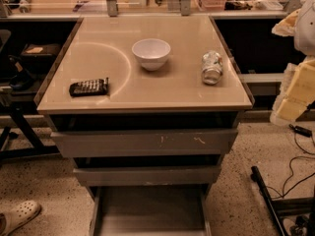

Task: Place rxbar chocolate into bottom drawer

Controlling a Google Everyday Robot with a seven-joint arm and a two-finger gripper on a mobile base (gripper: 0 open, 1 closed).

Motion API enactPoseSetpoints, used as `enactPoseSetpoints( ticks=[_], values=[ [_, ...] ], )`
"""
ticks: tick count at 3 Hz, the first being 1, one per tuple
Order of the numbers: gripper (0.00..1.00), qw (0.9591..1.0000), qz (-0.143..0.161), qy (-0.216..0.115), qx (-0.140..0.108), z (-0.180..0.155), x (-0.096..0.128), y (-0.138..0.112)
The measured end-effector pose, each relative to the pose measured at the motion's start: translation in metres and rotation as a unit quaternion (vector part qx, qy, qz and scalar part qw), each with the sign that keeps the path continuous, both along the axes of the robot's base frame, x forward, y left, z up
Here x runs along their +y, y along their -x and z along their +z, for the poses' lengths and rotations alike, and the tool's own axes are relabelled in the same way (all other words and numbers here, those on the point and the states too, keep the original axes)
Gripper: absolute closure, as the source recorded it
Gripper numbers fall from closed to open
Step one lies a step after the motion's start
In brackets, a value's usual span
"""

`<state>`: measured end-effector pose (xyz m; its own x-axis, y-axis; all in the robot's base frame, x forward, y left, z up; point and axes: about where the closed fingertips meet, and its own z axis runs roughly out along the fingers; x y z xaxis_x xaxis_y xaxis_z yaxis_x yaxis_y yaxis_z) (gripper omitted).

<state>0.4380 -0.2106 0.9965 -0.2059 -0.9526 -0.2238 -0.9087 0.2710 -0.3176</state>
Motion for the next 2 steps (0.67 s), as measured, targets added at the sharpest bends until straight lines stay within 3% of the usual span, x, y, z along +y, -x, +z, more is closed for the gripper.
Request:
enactPoseSetpoints(
  ticks=[1,2],
  values=[
    [0.0,1.0,0.0,0.0,0.0,0.0,0.0,0.0],
    [0.0,0.9999,0.011,-0.005,-0.002,0.003,0.014,0.001]
  ],
)
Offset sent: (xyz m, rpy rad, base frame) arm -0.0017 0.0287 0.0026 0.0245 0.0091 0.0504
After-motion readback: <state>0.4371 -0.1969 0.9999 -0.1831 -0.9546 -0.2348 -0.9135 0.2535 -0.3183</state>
